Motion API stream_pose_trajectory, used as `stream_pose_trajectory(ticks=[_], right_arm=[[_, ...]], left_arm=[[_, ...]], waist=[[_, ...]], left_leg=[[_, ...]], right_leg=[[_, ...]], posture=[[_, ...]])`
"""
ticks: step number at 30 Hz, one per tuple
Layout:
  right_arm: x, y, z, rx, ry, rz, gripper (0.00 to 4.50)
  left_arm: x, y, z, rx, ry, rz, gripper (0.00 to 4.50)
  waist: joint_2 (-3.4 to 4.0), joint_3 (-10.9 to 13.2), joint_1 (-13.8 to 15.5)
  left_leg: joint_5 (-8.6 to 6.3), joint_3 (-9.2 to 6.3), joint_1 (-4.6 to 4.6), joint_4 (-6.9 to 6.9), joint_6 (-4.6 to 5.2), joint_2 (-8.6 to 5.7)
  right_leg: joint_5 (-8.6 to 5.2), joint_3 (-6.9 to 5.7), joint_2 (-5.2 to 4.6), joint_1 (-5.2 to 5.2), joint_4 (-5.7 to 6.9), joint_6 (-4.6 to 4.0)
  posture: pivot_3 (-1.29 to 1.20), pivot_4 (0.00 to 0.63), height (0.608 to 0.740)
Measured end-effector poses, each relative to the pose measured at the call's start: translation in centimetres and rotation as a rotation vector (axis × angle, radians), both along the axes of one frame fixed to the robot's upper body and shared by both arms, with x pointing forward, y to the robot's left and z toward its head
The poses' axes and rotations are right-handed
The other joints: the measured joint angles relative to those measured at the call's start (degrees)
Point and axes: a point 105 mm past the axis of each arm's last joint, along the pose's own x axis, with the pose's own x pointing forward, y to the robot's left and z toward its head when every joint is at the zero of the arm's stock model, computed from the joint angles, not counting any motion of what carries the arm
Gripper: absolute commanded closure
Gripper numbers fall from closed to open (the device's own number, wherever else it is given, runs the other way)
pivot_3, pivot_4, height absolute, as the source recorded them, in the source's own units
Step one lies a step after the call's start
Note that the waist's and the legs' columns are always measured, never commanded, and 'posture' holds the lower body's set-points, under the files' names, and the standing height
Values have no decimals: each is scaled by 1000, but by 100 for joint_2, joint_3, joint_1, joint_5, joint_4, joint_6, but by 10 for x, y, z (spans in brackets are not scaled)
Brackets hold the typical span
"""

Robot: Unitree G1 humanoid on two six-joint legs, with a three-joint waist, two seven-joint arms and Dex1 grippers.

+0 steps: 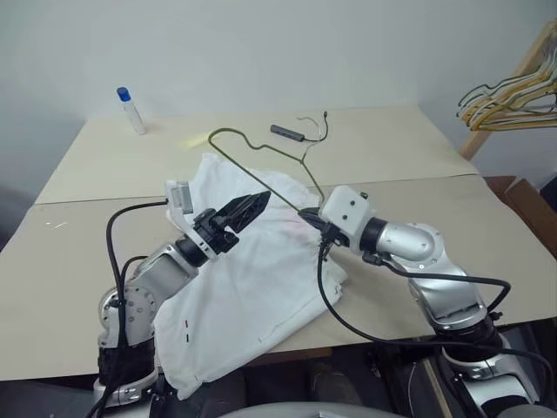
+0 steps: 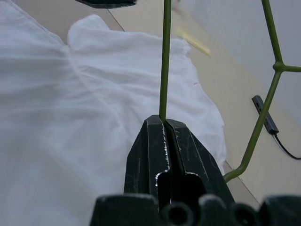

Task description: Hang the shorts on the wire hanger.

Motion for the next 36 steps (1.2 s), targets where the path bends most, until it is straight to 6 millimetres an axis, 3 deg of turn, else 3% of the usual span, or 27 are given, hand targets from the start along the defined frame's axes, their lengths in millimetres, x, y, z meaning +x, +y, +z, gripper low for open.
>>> stream_pose_trajectory(ticks=[5, 13, 17, 20, 26, 29, 32, 36], right_arm=[[-5, 2, -10, -46, 10, 33, 4500], [-3, 5, -7, -39, -28, 8, 4500], [-1, 5, -8, -73, -83, 15, 4500], [-5, 7, -9, -101, -98, 69, 3766], [-13, 14, -4, -101, -162, 146, 1623], [-14, 11, -4, -58, -96, 159, 601], [-20, -7, 6, 19, 59, 182, 601], [-24, -47, 27, 99, 310, 197, 601]], left_arm=[[12, 2, 1, -13, 15, 95, 2021], [16, -3, -3, -17, 35, 121, 4480], [16, -5, -1, -27, 30, 115, 4480], [16, -5, -1, -18, 12, 111, 4500], [15, -2, 5, 15, -75, 105, 4500], [12, 4, 12, 63, -151, 87, 4500], [4, 16, 26, 119, -255, 27, 4500], [-22, 53, 64, 180, -443, -117, 4500]], waist=[[-2, -1, 0], [-4, -2, -1], [-5, -3, -3], [-5, -3, -4], [-6, -2, -9], [-7, -2, -10], [-11, 1, -8], [-13, 13, -45]], left_leg=[[0, 0, 0, 0, 0, -1], [1, -1, -1, 0, -1, -2], [1, -1, 0, 0, -1, -2], [1, -1, 0, 0, -1, -2], [1, 0, 0, 1, -2, -2], [1, -1, -1, 0, -2, -1], [1, -2, -3, 0, -1, -1], [0, 1, 2, 0, 1, 4]], right_leg=[[2, 1, 0, 1, -3, -3], [2, 1, 1, 1, -3, -3], [2, 1, 1, 1, -5, -3], [2, 1, 1, 2, -5, -3], [2, 1, 2, 3, -6, -3], [2, 0, 3, 1, -6, -4], [2, -1, 3, 2, -9, -4], [-4, -3, 3, 0, -10, 2]], posture=[[42, 0, 740], [36, 0, 740], [34, 0, 740], [30, 0, 740], [35, 0, 740], [42, 0, 740], [44, 0, 740], [46, 0, 740]])
